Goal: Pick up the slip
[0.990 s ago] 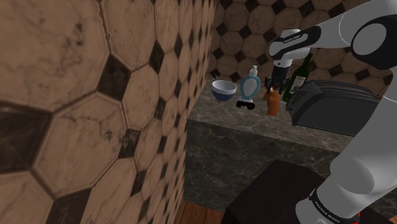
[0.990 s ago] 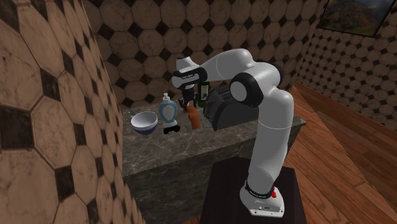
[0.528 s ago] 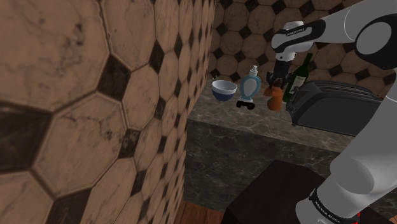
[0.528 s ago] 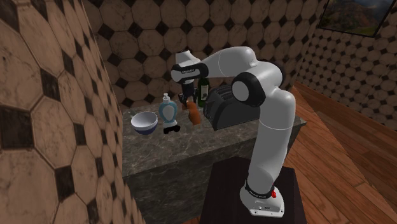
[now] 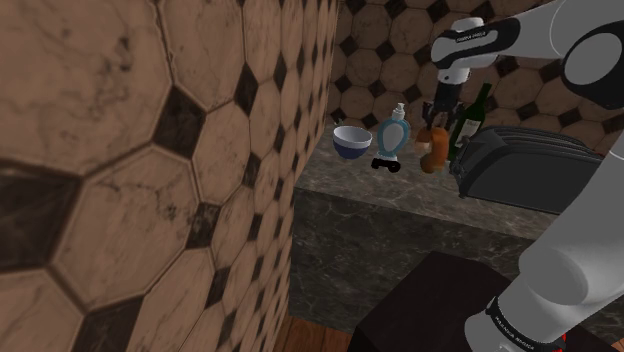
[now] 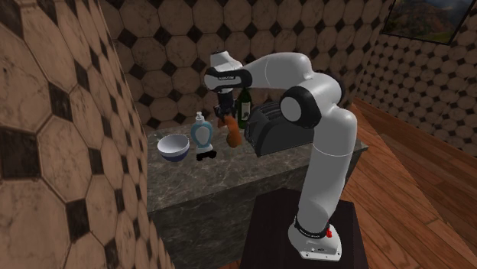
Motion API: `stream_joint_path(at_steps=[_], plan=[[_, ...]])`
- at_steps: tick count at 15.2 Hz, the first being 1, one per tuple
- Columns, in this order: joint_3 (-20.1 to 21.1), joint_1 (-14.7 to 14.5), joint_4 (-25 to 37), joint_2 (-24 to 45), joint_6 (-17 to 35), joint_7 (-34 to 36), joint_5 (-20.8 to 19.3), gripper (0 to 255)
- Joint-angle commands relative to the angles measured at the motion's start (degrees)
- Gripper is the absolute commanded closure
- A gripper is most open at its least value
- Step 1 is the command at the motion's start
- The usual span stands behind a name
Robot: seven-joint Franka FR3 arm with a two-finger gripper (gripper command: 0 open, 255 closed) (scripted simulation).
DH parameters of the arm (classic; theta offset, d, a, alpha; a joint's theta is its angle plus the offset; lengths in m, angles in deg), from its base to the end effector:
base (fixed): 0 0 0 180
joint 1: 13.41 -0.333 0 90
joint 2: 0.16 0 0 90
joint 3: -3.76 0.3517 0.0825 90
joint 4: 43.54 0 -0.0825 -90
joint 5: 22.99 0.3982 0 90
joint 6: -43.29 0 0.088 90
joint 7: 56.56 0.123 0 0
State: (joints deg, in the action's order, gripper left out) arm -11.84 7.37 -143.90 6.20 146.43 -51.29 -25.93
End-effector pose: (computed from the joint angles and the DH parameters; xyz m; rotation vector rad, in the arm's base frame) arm 0.4882 -0.3582 0.5123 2.8848 -1.0745 -0.1197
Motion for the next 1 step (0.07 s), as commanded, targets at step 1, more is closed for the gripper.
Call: stream_joint_path(at_steps=[1], plan=[[0.0, 0.0, 0.5, -0.1, -0.5, -0.1, 0.0, 255]])
